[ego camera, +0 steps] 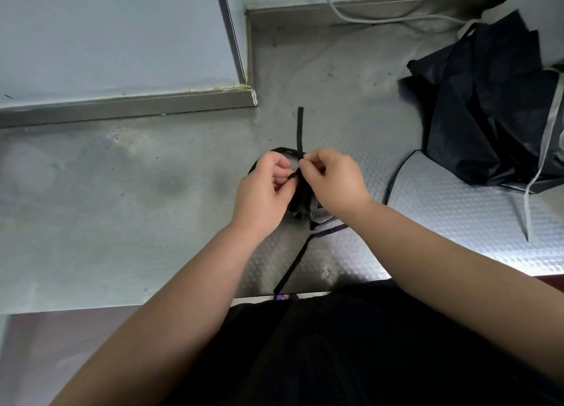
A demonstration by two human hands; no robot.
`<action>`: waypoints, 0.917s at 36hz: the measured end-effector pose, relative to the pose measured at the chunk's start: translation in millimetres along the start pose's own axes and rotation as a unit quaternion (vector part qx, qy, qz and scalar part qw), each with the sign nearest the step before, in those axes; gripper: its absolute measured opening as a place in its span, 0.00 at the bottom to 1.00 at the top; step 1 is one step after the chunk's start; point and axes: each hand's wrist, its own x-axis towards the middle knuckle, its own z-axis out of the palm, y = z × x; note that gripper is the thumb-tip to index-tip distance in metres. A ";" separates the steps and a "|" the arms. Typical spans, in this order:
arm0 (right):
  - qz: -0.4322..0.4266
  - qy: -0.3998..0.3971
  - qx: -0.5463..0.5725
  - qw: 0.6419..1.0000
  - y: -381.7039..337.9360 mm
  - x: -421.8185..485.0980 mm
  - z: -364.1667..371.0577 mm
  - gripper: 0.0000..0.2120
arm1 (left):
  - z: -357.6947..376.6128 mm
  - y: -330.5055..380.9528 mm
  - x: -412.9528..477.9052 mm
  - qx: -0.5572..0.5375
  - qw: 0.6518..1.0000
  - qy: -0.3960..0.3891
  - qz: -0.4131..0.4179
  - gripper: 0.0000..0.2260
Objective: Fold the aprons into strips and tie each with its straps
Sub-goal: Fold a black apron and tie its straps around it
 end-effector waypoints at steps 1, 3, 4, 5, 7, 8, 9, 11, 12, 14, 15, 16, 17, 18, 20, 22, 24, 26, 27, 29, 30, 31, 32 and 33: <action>0.020 0.001 0.009 1.000 -0.1 2.2 -1.2 0.08 | 1.2 -0.9 -0.9 -0.001 1.000 0.007 0.002 0.09; -0.001 -0.022 -0.029 0.999 -2.4 4.4 -5.6 0.08 | 2.9 -2.1 -1.6 -0.003 1.000 0.018 0.005 0.09; -0.028 -0.046 -0.060 0.997 -3.4 5.0 -7.8 0.09 | 3.4 -2.7 -1.3 -0.004 1.000 0.022 0.005 0.10; -0.055 -0.072 -0.089 0.992 -4.6 5.4 -10.2 0.11 | 4.0 -3.5 -0.8 -0.006 1.000 0.025 0.006 0.10; -0.103 -0.119 -0.146 0.977 -5.5 5.9 -13.1 0.13 | 4.9 -3.8 -0.2 -0.010 0.999 0.030 0.009 0.10; -0.119 -0.133 -0.171 0.969 -5.1 5.7 -13.6 0.13 | 5.4 -3.9 -0.1 -0.013 0.999 0.031 0.009 0.11; -0.127 -0.142 -0.186 0.964 -4.8 4.9 -13.8 0.12 | 6.0 -3.9 -0.1 -0.018 0.999 0.034 0.011 0.12; -0.129 -0.157 -0.197 0.959 -4.2 2.9 -14.8 0.09 | 7.6 -4.7 -0.2 -0.020 0.999 0.043 0.012 0.13; -0.132 -0.160 -0.204 0.957 -3.4 2.2 -15.4 0.08 | 8.6 -5.3 -0.5 -0.020 0.999 0.045 0.013 0.12; -0.144 -0.162 -0.229 0.949 -1.9 2.2 -15.6 0.10 | 9.8 -5.9 -1.3 -0.018 0.998 0.052 0.020 0.08; -0.149 -0.161 -0.239 0.946 -1.1 2.3 -16.3 0.11 | 10.5 -6.2 -1.7 -0.018 0.998 0.059 0.028 0.06; -0.154 -0.158 -0.242 0.945 -0.4 1.7 -17.0 0.12 | 10.7 -6.6 -2.0 -0.015 0.997 0.067 0.036 0.04; -0.157 -0.150 -0.236 0.947 0.5 0.6 -17.6 0.12 | 10.9 -6.9 -1.9 -0.009 0.996 0.074 0.042 0.04; -0.155 -0.140 -0.222 0.952 1.5 -1.1 -18.3 0.12 | 11.2 -7.1 -1.7 -0.001 0.996 0.077 0.046 0.03; -0.130 -0.126 -0.178 0.967 2.0 -4.6 -19.5 0.11 | 11.5 -6.8 -0.7 0.004 0.997 0.067 0.046 0.02; -0.080 -0.136 -0.121 0.980 0.8 -6.7 -20.3 0.10 | 11.4 -5.8 0.0 0.001 0.998 0.049 0.034 0.02; -0.026 -0.172 -0.079 0.982 -2.0 -5.5 -22.2 0.08 | 11.4 -5.9 0.3 0.012 0.998 0.043 0.038 0.02; 0.026 -0.203 -0.030 0.978 -5.4 -3.1 -25.8 0.07 | 11.7 -8.0 -0.4 0.023 0.996 0.055 0.061 0.03; 0.052 -0.214 -0.003 0.976 -6.6 -2.2 -27.4 0.07 | 12.2 -9.7 -0.5 0.026 0.994 0.067 0.077 0.03; 0.085 -0.221 0.039 0.971 -5.9 -2.2 -29.8 0.07 | 13.3 -12.4 -1.0 0.043 0.988 0.092 0.112 0.05; 0.094 -0.220 0.053 0.969 -4.6 -3.2 -30.1 0.08 | 14.4 -13.5 -1.6 0.052 0.986 0.099 0.126 0.06; 0.100 -0.218 0.065 0.969 -3.6 -4.5 -29.8 0.09 | 15.1 -14.7 -1.9 0.057 0.983 0.100 0.140 0.06; 0.103 -0.215 0.075 0.968 -2.6 -6.4 -29.4 0.10 | 16.4 -15.8 -2.6 0.054 0.982 0.096 0.155 0.07; 0.105 -0.213 0.081 0.968 -1.4 -8.2 -29.0 0.11 | 17.9 -16.7 -3.4 0.049 0.981 0.091 0.166 0.08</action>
